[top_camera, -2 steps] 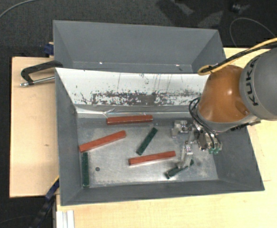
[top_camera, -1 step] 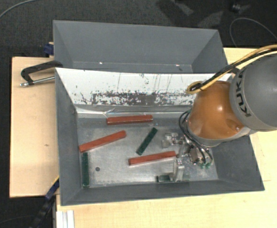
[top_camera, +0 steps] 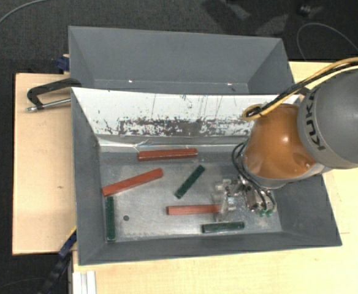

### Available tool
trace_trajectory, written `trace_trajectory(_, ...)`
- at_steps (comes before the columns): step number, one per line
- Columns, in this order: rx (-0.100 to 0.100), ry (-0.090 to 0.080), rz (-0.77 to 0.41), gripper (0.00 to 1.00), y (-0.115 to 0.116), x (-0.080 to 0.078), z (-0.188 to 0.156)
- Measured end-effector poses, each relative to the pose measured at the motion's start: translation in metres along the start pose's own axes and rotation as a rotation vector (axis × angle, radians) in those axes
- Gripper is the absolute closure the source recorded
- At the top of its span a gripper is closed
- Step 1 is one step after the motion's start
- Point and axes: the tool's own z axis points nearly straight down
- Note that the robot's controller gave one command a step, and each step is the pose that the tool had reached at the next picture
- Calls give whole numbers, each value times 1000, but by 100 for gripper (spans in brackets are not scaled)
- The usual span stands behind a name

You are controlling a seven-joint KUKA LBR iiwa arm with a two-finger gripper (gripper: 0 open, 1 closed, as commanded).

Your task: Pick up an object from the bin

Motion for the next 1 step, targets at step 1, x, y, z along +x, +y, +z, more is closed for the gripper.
trace_trajectory(1, 4, -14, -51, 100, -48, -8, -133)
